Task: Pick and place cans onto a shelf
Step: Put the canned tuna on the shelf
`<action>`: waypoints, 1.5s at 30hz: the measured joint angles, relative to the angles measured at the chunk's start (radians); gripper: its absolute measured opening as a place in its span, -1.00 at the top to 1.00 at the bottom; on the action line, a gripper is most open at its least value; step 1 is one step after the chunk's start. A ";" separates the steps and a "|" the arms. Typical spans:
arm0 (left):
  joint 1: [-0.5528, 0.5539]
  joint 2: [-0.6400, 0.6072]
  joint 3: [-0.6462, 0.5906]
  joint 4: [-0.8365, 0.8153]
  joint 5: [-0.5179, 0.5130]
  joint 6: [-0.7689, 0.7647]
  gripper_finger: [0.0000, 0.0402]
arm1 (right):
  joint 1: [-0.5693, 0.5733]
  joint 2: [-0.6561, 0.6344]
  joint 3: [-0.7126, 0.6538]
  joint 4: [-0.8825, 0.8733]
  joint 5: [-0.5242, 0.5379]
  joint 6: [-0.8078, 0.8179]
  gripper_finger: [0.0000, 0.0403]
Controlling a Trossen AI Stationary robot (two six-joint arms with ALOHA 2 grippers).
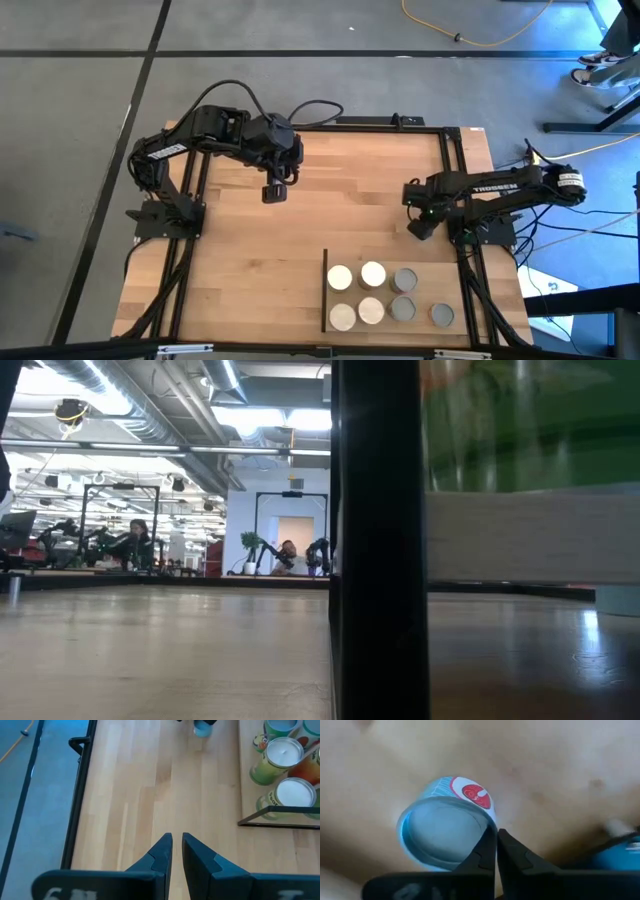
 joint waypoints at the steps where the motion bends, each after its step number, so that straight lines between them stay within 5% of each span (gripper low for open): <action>1: 0.000 0.000 0.000 0.000 0.000 0.000 0.82 | 0.000 0.004 0.009 -0.003 -0.034 -0.014 0.97; 6: 0.000 0.000 0.000 -0.002 0.062 0.006 0.82 | 0.007 0.003 0.093 -0.028 -0.110 -0.050 0.98; 17: -0.019 0.000 0.000 -0.016 0.196 0.083 0.82 | 0.145 0.002 0.372 -0.292 -0.037 0.012 0.99; 24: -0.043 0.000 0.000 -0.017 0.260 0.114 0.82 | 0.371 0.001 0.489 -0.346 -0.035 0.244 0.99; 35: -0.056 0.000 0.000 -0.013 0.259 0.114 0.82 | 0.768 0.004 0.498 -0.249 -0.074 0.758 1.00; 45: -0.056 0.000 0.000 -0.004 0.259 0.115 0.82 | 0.925 0.106 0.498 -0.211 -0.069 0.950 1.00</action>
